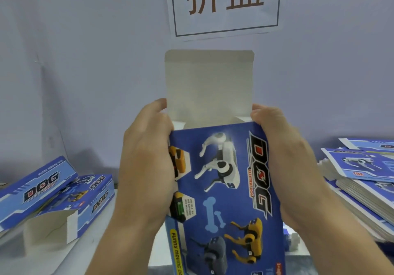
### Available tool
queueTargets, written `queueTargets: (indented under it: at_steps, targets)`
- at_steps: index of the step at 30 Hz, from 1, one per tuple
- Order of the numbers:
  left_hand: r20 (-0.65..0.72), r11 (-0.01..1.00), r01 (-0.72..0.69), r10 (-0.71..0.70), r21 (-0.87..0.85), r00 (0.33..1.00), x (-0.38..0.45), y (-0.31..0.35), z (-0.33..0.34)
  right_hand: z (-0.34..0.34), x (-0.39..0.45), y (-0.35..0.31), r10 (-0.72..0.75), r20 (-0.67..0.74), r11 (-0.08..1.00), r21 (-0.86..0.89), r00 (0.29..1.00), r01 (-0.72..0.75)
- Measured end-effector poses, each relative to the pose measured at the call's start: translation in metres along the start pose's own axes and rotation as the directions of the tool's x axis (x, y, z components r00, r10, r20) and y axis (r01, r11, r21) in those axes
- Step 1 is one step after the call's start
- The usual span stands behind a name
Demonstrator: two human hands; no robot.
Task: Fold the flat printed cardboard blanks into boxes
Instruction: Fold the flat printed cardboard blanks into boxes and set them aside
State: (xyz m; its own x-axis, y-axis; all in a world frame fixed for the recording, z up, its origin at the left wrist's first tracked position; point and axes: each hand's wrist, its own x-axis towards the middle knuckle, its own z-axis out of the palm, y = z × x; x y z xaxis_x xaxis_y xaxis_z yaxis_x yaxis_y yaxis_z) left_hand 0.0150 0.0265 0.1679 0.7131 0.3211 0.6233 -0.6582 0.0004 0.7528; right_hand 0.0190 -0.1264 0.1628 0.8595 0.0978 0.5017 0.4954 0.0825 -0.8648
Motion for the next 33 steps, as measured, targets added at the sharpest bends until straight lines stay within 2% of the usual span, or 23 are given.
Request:
queueTargets:
  at_steps: [3,9,17,21,24,29,33]
  targets:
    - [0.066,0.997,0.057,-0.054,-0.047,0.996,-0.005,-0.012,0.004,0.002,0.001,0.017,-0.056,-0.008,0.995,0.085,0.998,0.057]
    - [0.148,0.988,0.080,-0.060,-0.131,0.987,-0.006,-0.034,0.004,-0.004,0.009,0.043,0.003,-0.050,0.987,0.162,0.999,0.005]
    - [0.059,0.990,-0.120,0.125,-0.078,0.990,-0.007,-0.049,0.001,-0.005,0.011,0.053,-0.120,-0.064,0.975,0.178,0.991,0.130]
    - [0.112,0.959,-0.127,0.160,-0.255,0.981,-0.009,-0.057,-0.003,-0.011,0.014,0.053,-0.206,0.051,0.963,0.190,0.977,0.193]
    - [0.149,0.946,-0.028,0.080,-0.323,0.986,-0.011,-0.056,-0.004,-0.006,0.006,0.057,-0.149,0.048,0.948,0.292,0.988,0.129]
    - [0.141,0.978,-0.080,0.108,-0.191,0.984,-0.012,-0.055,-0.002,-0.001,0.007,0.057,-0.185,-0.044,0.973,0.134,0.982,0.189]
    - [0.162,0.981,-0.119,0.144,-0.152,0.976,-0.013,-0.054,-0.001,-0.003,0.008,0.057,-0.196,-0.077,0.968,0.142,0.977,0.206]
